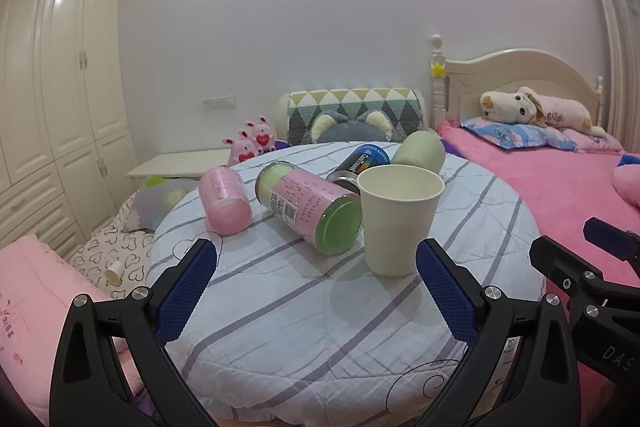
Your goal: Flip cup upright
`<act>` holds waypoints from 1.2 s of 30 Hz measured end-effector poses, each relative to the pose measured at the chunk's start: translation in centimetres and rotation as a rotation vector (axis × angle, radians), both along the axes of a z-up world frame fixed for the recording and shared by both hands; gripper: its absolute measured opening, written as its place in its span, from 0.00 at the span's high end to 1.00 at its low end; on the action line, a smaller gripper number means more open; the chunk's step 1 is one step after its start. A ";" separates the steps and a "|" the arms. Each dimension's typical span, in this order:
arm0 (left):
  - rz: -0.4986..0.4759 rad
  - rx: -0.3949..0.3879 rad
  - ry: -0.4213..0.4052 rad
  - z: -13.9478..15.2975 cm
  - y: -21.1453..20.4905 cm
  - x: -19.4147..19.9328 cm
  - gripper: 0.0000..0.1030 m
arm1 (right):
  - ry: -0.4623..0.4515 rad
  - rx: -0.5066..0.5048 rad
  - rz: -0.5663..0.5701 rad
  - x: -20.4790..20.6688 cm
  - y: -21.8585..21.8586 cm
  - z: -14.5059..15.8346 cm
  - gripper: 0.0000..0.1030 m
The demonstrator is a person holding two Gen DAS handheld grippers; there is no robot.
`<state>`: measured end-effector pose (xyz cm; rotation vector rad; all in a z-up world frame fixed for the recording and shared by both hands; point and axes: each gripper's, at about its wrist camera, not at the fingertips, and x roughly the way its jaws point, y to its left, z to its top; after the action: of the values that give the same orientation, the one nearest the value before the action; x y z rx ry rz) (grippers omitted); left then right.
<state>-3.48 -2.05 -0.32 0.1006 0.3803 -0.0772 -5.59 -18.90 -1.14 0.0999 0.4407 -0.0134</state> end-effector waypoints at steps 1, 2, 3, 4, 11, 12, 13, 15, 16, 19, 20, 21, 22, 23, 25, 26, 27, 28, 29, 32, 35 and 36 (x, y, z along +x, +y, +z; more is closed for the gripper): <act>0.001 -0.002 -0.002 0.0 0.0 0.0 0.02 | -0.002 0.002 0.000 0.0 0.0 0.0 0.19; 0.002 -0.004 -0.004 0.0 0.0 0.0 0.02 | -0.003 0.002 0.000 0.0 -0.1 0.0 0.19; 0.002 -0.005 -0.004 0.0 0.1 0.0 0.02 | -0.001 -0.002 0.000 0.0 -0.1 0.0 0.19; 0.000 -0.003 -0.002 -0.1 0.1 0.0 0.02 | 0.001 -0.004 0.000 -0.1 -0.1 0.0 0.19; 0.002 -0.005 -0.007 0.0 0.2 0.0 0.02 | 0.008 -0.011 0.002 0.1 0.1 -0.1 0.18; 0.000 -0.008 -0.007 0.1 0.3 0.0 0.02 | 0.010 -0.012 0.004 0.1 0.2 -0.1 0.18; -0.001 -0.009 -0.008 0.1 0.3 -0.1 0.02 | 0.010 -0.013 0.003 0.1 0.2 -0.1 0.18; -0.001 -0.008 -0.009 0.1 0.3 -0.1 0.02 | 0.011 -0.015 0.002 0.1 0.2 -0.1 0.18; 0.000 -0.007 -0.010 0.1 0.3 -0.1 0.02 | 0.010 -0.013 0.004 0.1 0.2 -0.1 0.18; 0.000 -0.005 -0.011 0.2 0.4 -0.2 0.02 | 0.012 -0.016 0.001 0.1 0.2 -0.1 0.18; 0.000 -0.005 -0.012 0.2 0.3 -0.2 0.02 | 0.011 -0.017 0.000 0.1 0.2 -0.1 0.18; 0.000 -0.005 -0.013 0.3 0.4 -0.1 0.02 | 0.011 -0.018 -0.001 0.0 0.2 -0.1 0.18; -0.001 -0.004 -0.013 0.3 0.4 -0.2 0.02 | 0.010 -0.018 -0.001 0.0 0.2 -0.1 0.18; 0.000 -0.004 -0.013 0.3 0.3 -0.2 0.02 | 0.009 -0.018 -0.001 -0.1 0.2 -0.1 0.18; -0.001 -0.002 -0.012 0.3 0.3 -0.2 0.02 | 0.012 -0.021 -0.002 0.0 0.2 -0.1 0.18; -0.001 -0.001 -0.012 0.3 0.4 -0.2 0.02 | 0.013 -0.023 -0.003 -0.1 0.2 -0.1 0.18; -0.001 0.000 -0.014 0.3 0.4 -0.3 0.02 | 0.012 -0.022 -0.003 -0.1 0.2 -0.1 0.18; -0.002 0.000 -0.015 0.3 0.3 -0.3 0.02 | 0.013 -0.022 -0.001 -0.1 0.2 -0.1 0.18; -0.003 0.001 -0.016 0.3 0.3 -0.4 0.02 | 0.013 -0.023 -0.002 -0.1 0.2 -0.1 0.18; -0.005 0.000 -0.016 0.3 0.3 -0.4 0.02 | 0.013 -0.026 -0.003 -0.1 0.3 -0.1 0.18; -0.007 -0.003 -0.015 0.3 0.3 -0.3 0.01 | 0.015 -0.027 -0.001 -0.1 0.3 -0.1 0.18; -0.006 -0.003 -0.014 0.3 0.3 -0.4 0.01 | 0.019 -0.029 -0.002 -0.1 0.2 -0.1 0.18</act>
<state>-3.84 -1.74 0.01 0.0997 0.3658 -0.0831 -5.73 -18.66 -1.26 0.0715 0.4590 -0.0224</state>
